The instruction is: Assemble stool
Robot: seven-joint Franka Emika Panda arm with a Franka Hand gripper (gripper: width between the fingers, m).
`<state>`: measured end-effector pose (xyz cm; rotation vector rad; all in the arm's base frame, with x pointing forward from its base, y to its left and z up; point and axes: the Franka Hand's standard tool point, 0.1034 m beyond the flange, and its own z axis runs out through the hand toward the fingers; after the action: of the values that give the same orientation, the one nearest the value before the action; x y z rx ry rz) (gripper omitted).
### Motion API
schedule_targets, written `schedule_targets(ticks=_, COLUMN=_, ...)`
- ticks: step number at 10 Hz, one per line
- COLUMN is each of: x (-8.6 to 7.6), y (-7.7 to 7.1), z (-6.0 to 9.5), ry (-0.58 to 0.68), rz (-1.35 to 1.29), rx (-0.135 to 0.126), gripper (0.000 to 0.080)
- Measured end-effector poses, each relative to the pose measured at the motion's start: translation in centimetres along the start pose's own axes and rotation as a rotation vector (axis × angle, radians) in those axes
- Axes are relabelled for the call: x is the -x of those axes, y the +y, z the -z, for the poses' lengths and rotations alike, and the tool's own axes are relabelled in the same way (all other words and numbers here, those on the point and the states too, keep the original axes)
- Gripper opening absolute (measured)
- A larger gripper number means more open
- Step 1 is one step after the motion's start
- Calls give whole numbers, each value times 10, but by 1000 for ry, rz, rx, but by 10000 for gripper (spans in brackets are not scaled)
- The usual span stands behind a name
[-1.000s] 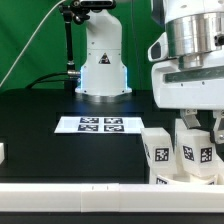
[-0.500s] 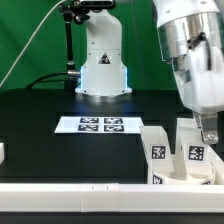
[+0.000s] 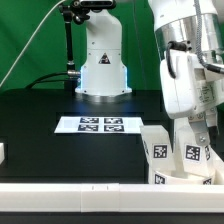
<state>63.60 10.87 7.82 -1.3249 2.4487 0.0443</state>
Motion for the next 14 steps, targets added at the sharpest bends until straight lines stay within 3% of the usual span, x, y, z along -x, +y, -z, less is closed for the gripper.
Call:
schedule_targets(ticks=3, x=-1, y=0, z=0, ry=-1, rz=-42, rx=0, gripper=343)
schedule_targets(ticks=4, x=0, y=0, z=0, ry=-1, rz=-12, rx=0, gripper=523)
schedule_targets(ticks=5, x=4, y=-1, z=5, ry=-9, rz=-4, rx=8, gripper=609)
schedule_targets(ticks=8, x=16, y=-7, z=25, ry=-35, rz=257, rx=-10, gripper=647)
schedule_targets(ticks=11, x=15, y=-6, z=23, ry=-29, rz=463, rx=-10, gripper=648)
schedule_targets(ticks=14, x=18, y=2, z=21, ry=-9, rz=775, rx=76, gripper=648)
